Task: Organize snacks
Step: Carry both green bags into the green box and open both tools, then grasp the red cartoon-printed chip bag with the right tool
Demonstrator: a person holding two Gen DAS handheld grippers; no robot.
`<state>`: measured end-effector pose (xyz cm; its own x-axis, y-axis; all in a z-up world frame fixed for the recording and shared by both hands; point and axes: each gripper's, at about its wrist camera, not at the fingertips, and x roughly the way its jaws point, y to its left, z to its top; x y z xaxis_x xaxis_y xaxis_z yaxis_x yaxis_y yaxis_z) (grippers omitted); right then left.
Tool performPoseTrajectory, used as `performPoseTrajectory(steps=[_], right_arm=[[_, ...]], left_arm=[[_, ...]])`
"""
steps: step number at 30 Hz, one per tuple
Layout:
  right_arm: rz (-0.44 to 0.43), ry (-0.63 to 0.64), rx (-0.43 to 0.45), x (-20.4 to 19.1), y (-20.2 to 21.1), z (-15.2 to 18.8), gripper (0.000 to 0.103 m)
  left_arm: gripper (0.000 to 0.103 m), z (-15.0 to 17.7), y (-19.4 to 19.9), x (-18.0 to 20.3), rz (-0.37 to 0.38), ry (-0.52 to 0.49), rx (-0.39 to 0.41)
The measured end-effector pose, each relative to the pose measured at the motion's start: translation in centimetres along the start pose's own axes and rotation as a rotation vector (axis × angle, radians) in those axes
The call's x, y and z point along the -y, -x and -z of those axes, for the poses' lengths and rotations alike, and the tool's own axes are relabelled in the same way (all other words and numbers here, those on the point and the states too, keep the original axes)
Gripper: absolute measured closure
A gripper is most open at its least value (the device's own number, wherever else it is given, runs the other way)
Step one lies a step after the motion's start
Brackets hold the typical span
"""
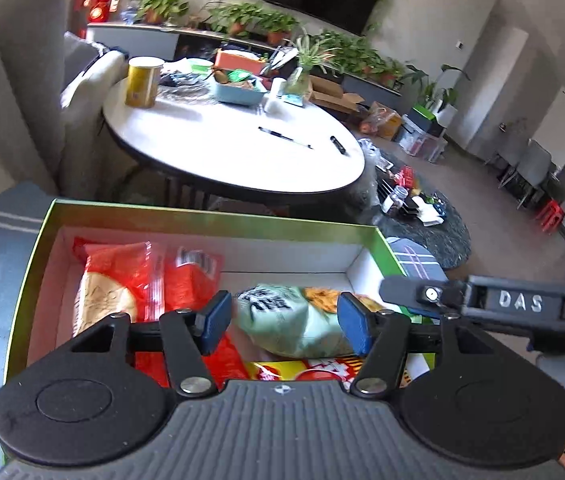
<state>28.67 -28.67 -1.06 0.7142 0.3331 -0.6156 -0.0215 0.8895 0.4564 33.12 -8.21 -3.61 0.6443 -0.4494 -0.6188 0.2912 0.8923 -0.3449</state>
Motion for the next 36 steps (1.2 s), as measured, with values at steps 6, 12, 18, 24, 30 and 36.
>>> performPoseTrajectory(steps=[6, 12, 18, 24, 30, 36], right_arm=[[-0.013, 0.038, 0.017, 0.2, 2.4, 0.9, 0.052], [-0.032, 0.099, 0.008, -0.6, 6.0, 2.4, 0.052], [-0.013, 0.131, -0.045, 0.2, 9.6, 6.3, 0.048], [0.089, 0.13, -0.109, 2.8, 12.5, 11.5, 0.043], [0.121, 0.08, -0.112, 4.8, 15.3, 14.5, 0.023], [0.159, 0.046, -0.149, 5.5, 15.5, 16.6, 0.023]], left_arm=[[0.046, 0.6, 2.8, -0.5, -0.013, 0.0, 0.032], [0.046, 2.0, 6.9, 0.7, 0.01, -0.037, 0.058], [0.045, 5.6, 10.7, 2.3, 0.049, -0.109, 0.04], [0.045, 10.3, 13.6, 2.6, 0.062, -0.143, -0.008], [0.045, 13.4, 16.4, 2.5, 0.053, -0.161, -0.012], [0.045, 15.9, 18.5, 3.0, 0.071, -0.162, -0.037]])
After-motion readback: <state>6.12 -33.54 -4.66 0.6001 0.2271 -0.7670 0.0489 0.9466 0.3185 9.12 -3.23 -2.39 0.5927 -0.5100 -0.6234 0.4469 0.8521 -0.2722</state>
